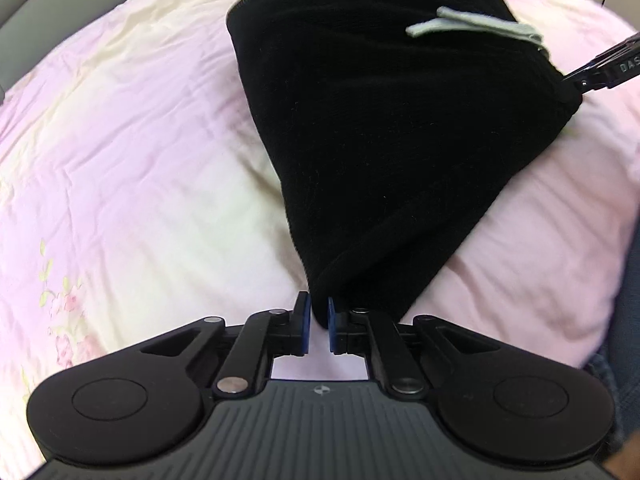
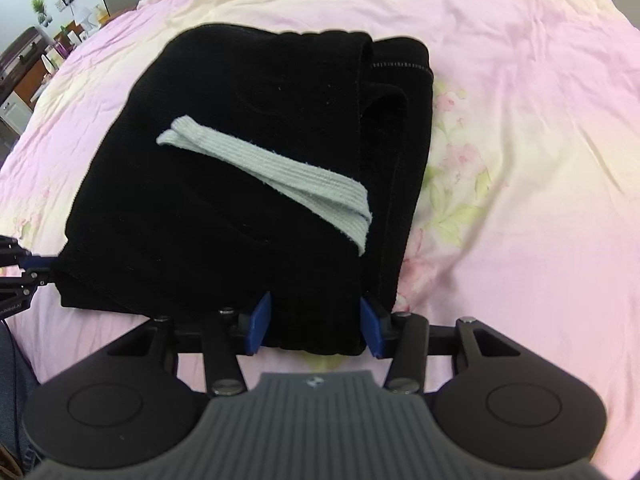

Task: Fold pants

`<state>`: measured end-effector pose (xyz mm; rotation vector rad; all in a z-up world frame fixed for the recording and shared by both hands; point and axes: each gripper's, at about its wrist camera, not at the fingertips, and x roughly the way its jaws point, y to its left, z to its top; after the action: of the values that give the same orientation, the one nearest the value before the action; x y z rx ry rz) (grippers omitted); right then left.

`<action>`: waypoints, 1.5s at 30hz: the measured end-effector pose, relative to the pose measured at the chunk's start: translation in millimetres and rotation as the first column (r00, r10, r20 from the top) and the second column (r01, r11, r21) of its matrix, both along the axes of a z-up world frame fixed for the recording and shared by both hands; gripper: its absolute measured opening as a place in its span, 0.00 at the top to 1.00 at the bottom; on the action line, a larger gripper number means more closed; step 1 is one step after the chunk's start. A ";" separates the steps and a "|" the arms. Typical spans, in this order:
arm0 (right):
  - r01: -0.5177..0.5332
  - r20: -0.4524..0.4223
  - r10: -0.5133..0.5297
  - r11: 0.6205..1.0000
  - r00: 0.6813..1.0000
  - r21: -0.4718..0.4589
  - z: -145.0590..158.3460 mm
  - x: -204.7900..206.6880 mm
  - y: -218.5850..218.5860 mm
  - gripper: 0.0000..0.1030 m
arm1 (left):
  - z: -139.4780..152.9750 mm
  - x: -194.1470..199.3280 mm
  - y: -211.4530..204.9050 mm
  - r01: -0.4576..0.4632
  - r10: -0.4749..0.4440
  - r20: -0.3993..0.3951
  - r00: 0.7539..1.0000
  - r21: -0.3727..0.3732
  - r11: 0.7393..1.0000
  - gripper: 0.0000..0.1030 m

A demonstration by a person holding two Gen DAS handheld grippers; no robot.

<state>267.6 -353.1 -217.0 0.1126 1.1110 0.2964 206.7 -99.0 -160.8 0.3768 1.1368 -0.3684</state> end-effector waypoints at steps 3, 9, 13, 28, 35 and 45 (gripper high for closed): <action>-0.005 0.024 0.005 1.000 1.000 0.005 19.2 -1.3 -2.6 0.57 | 24.1 -2.6 14.2 -0.005 0.006 0.042 0.999 -0.008 1.000 0.90; 0.062 0.102 -0.070 0.994 0.992 0.087 54.4 12.9 -17.2 0.50 | 58.5 35.3 21.0 -0.067 0.075 0.110 0.991 -0.077 0.995 0.88; 0.145 0.103 -0.167 0.971 0.981 0.192 51.7 45.1 -30.8 0.49 | 61.2 67.8 23.5 -0.143 0.164 0.117 0.979 -0.175 0.974 0.82; 0.237 0.024 -0.286 0.834 0.958 0.499 32.5 106.5 -49.3 0.83 | 44.5 146.5 8.0 -0.226 0.278 0.135 0.951 -0.308 0.924 0.81; 0.223 0.088 -0.261 0.925 0.961 0.307 34.6 124.0 -45.3 0.83 | 43.1 191.4 -30.2 -0.179 0.261 0.230 0.938 -0.325 0.929 0.82; 0.254 0.114 -0.275 0.952 0.955 0.169 4.9 122.6 -41.1 0.79 | -20.9 249.4 -59.6 -0.224 0.241 0.117 0.963 -0.141 0.964 0.86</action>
<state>390.2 -394.1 -212.1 0.3706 0.9231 0.1449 456.1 -158.6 -181.7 0.1504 1.0081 -0.2035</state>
